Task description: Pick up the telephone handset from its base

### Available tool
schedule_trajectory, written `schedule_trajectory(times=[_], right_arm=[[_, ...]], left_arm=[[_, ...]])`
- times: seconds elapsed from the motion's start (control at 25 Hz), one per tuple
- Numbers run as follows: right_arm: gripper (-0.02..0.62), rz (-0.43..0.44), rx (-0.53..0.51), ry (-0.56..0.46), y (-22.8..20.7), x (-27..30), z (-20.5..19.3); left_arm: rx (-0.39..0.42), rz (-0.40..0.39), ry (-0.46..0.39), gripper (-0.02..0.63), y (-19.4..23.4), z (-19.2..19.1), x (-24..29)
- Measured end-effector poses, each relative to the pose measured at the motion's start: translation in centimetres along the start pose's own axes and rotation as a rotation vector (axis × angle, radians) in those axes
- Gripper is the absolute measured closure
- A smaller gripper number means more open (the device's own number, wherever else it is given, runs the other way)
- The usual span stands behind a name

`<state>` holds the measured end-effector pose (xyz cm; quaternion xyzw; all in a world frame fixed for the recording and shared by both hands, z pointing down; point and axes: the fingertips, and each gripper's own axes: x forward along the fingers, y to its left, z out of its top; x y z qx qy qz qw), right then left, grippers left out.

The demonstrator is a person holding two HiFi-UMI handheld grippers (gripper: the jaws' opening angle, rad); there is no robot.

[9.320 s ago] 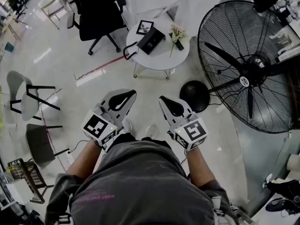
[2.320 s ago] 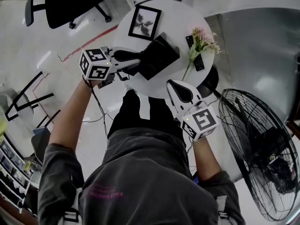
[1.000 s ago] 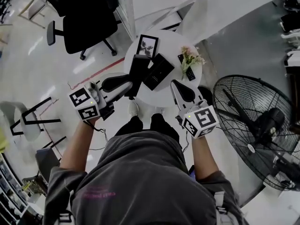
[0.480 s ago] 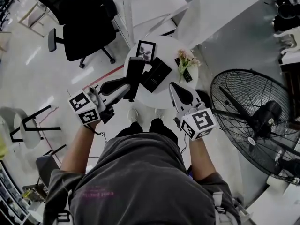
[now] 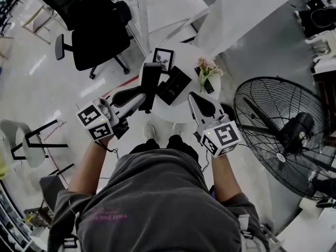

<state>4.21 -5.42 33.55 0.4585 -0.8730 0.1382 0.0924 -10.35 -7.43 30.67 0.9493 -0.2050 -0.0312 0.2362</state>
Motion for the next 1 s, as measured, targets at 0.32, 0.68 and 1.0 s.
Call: schedule_trajectory(times=[0.32,0.68,1.0], right_arm=[[0.577,0.007,-0.005,0.007,-0.4,-0.1,-0.1],[0.577,0.017,-0.003,0.023,-0.9,0.2,-0.2],[0.577,0.028,-0.001,0.029,-1.6,0.9,-0.4]], left_arm=[[0.018,-0.018,0.023,0.526,-0.6,-0.2,0.9],[0.0,-0.015,0.032,0.526,-0.1,-0.6,1.3],[-0.009,-0.013,0.038,0.526,0.6,-0.9,2.1]])
